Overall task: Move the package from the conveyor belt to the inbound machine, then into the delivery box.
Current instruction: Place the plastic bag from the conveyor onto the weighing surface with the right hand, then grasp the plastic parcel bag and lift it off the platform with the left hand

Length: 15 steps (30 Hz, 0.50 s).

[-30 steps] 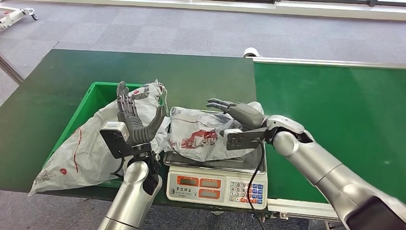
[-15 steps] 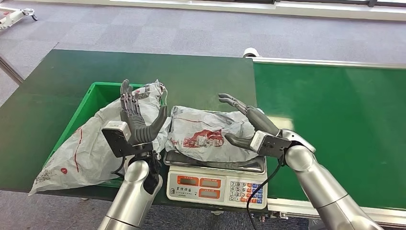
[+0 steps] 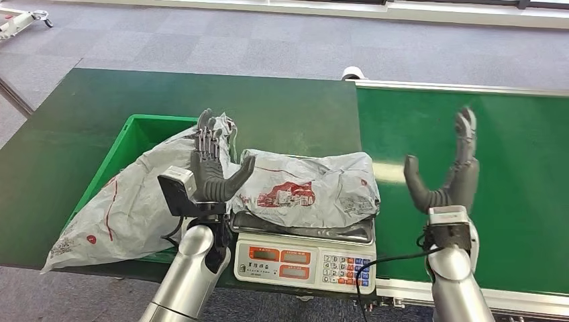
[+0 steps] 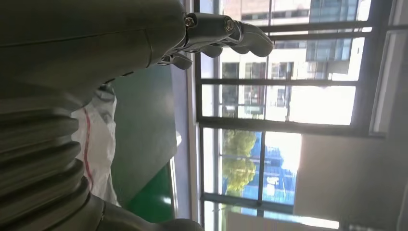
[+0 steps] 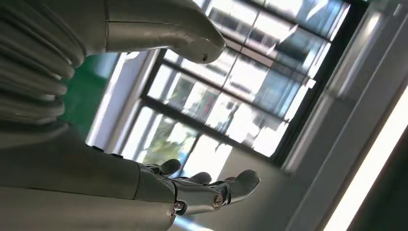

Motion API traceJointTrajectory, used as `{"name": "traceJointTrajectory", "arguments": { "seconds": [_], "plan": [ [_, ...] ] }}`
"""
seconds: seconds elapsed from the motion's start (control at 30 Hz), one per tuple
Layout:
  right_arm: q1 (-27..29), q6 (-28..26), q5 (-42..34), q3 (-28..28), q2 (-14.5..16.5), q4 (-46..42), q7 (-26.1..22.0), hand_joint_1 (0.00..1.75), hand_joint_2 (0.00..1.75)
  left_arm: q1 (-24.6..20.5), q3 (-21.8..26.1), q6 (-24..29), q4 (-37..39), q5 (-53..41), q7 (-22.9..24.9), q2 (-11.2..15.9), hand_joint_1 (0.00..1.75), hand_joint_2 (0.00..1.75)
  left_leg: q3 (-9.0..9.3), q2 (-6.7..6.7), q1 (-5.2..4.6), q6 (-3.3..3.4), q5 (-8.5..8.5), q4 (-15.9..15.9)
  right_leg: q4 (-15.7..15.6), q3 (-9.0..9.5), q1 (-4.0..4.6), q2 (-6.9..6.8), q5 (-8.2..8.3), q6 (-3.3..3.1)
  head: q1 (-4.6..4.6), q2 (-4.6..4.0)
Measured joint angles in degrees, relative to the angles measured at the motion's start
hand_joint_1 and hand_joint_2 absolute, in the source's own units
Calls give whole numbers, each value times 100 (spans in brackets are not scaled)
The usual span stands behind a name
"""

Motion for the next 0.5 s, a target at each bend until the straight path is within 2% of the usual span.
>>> {"name": "traceJointTrajectory", "arguments": {
  "seconds": [0.13, 0.3, 0.37, 0.5],
  "plan": [
    [688, -222, -557, -800, 256, -305, -18, 0, 175, -2, -78, -419, 57, 83, 117, -16, 0, 175, -2, 6, -1, -1, -5, 0, 0, -3, -1, 5, -2, -1, 0, 0],
    [957, -95, -257, -1227, 417, -374, -27, 0, 175, -29, -114, -823, 161, 32, 339, -39, 0, 175, 1, 23, -1, -3, -6, -1, 0, -8, 0, 20, -1, -1, -1, 0],
    [984, 7, -132, -1278, 469, -362, -28, 0, 175, -46, -164, -707, 211, -396, 483, -44, 0, 175, 1, 25, 0, -4, -6, -1, 0, -9, 1, 22, -1, -2, -2, 0],
    [986, 187, 6, -1302, 555, -297, -27, 0, 175, -116, -451, 94, 347, -1891, 798, -44, 0, 175, 1, 27, 0, -4, -3, -1, 0, -8, 1, 22, 0, -2, -1, 0]
  ]
}}
